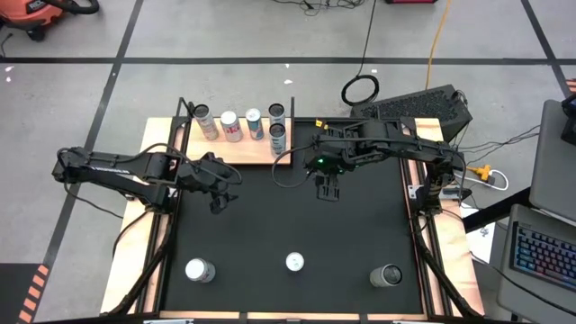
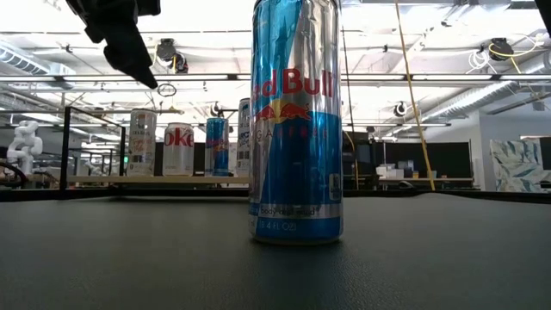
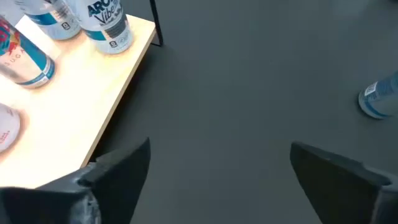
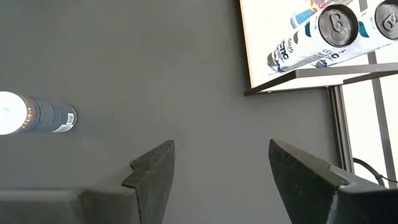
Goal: Place canned beverage on shelf
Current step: Align the red and silver soda can with the other red and silver soda can on the shelf
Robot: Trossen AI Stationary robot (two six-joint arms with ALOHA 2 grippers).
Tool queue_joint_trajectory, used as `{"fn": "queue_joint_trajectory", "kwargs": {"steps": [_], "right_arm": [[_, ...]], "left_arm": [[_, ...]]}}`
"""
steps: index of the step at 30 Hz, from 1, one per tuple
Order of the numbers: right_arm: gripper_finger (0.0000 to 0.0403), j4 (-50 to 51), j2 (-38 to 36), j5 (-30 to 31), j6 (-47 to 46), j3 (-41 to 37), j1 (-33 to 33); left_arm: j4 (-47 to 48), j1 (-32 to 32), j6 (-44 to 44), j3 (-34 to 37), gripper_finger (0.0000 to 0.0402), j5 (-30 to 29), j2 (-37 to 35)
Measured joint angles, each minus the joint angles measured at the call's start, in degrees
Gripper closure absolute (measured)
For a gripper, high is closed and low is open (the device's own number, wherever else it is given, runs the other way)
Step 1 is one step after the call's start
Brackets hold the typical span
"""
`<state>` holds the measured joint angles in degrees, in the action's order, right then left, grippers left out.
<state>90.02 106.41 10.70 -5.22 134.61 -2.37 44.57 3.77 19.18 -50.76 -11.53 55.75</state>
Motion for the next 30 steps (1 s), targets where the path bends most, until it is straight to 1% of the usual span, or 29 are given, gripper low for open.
{"fn": "queue_joint_trajectory", "kwargs": {"steps": [1, 8, 13, 20, 27, 30], "right_arm": [[0.0163, 0.0, 0.0, 0.0, 0.0, 0.0, 0.0], [0.0163, 0.0, 0.0, 0.0, -0.1, 0.0, 0.0], [0.0163, 0.0, 0.0, 0.0, -0.2, 0.0, 0.0], [0.0163, 0.0, 0.0, 0.0, -3.0, 0.0, 0.0], [0.0163, 0.0, 0.0, 0.0, -3.1, 0.0, 0.0], [0.0163, 0.0, 0.0, 0.0, -3.2, 0.0, 0.0]], "left_arm": [[0.1, 0.0, 0.0, 0.0, 0.0008, 0.0, 0.0], [-0.2, 0.0, 0.0, 0.0, 0.0028, -0.1, 0.0], [-0.2, 0.0, 0.0, 0.0, 0.0029, -0.3, 0.0], [-0.9, 0.0, -0.1, 0.0, 0.0029, -0.6, 0.0], [-2.2, 0.0, 0.0, 0.0, 0.0029, -0.5, 0.1], [-1.9, 0.0, 3.1, 0.0, 0.0029, -1.4, 0.4]]}}
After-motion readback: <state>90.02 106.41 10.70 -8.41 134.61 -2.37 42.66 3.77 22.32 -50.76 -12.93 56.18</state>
